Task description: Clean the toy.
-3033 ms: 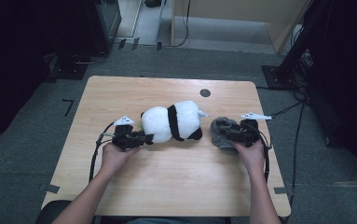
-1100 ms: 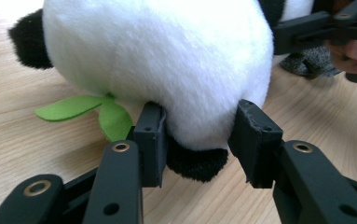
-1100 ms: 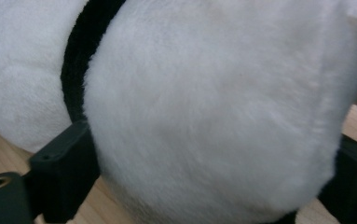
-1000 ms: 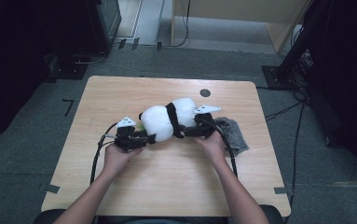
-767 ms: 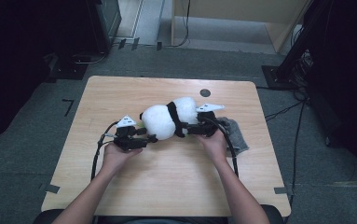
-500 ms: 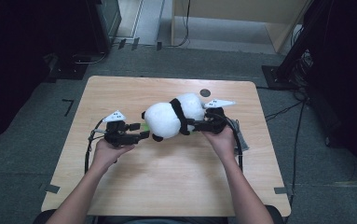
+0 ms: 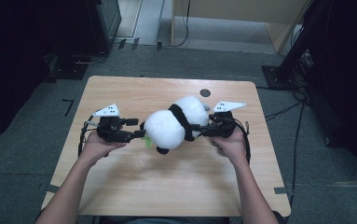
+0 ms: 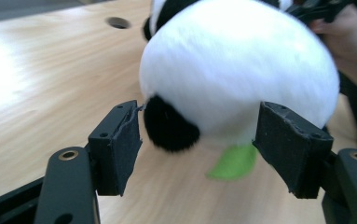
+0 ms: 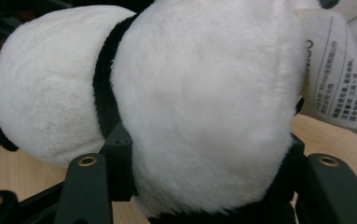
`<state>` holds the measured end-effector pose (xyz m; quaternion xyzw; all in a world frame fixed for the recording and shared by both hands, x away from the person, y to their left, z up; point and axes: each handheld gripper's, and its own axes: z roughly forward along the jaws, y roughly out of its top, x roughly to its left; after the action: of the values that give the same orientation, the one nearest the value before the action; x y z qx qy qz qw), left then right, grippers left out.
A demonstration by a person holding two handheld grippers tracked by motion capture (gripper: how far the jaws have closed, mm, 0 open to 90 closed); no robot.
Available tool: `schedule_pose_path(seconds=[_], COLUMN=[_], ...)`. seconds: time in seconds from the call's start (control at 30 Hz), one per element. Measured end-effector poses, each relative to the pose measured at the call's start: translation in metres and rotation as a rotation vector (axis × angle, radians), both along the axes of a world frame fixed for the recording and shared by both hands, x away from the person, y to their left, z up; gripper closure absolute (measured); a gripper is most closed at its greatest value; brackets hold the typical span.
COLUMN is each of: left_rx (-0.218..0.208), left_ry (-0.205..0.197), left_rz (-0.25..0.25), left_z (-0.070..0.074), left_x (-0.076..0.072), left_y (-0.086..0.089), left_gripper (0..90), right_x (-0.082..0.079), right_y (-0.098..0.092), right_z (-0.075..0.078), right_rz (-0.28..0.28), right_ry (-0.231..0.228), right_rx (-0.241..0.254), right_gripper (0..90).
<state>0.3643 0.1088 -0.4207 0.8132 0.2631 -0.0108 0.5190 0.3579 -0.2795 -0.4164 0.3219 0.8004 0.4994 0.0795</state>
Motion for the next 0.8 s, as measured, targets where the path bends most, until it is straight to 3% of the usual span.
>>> schedule_pose_path(seconds=[0.1,0.17,0.27,0.33,0.4,0.53,0.67,0.8], left_rx=[0.011,-0.002,-0.048,-0.072,-0.064,-0.053,-0.029,0.012], left_ry=[-0.012,-0.005,-0.007,-0.029,-0.031,-0.018,-0.031,-0.023], left_rz=[-0.064,-0.099,-0.166,-0.214,-0.226,-0.285,-0.326,-0.338], left_z=[0.0,-0.001,-0.004,-0.005,-0.007,-0.01,-0.013,-0.018], left_x=[-0.001,0.0,-0.001,-0.004,-0.006,-0.012,-0.018,-0.023], left_y=[-0.006,-0.009,-0.015,-0.022,-0.028,-0.037,-0.047,-0.056], left_gripper=[31.7,30.6,20.1,10.9,0.0,0.0,0.0,0.0], right_x=[-0.004,-0.006,-0.009,-0.01,-0.012,-0.013,-0.013,-0.013], right_y=[0.0,-0.002,-0.005,-0.006,-0.005,0.001,0.009,0.015], right_z=[0.0,0.0,-0.001,-0.001,-0.001,0.0,-0.004,-0.004], right_rz=[0.032,0.047,0.094,0.123,0.143,0.156,0.159,0.156], right_ry=[-0.003,-0.001,0.005,0.004,-0.015,-0.029,-0.024,-0.04], right_rx=[0.0,0.005,0.041,0.059,0.063,0.048,0.025,0.008], right_gripper=[42.4,42.4,42.5,42.4,42.1,41.9,42.0,42.1])
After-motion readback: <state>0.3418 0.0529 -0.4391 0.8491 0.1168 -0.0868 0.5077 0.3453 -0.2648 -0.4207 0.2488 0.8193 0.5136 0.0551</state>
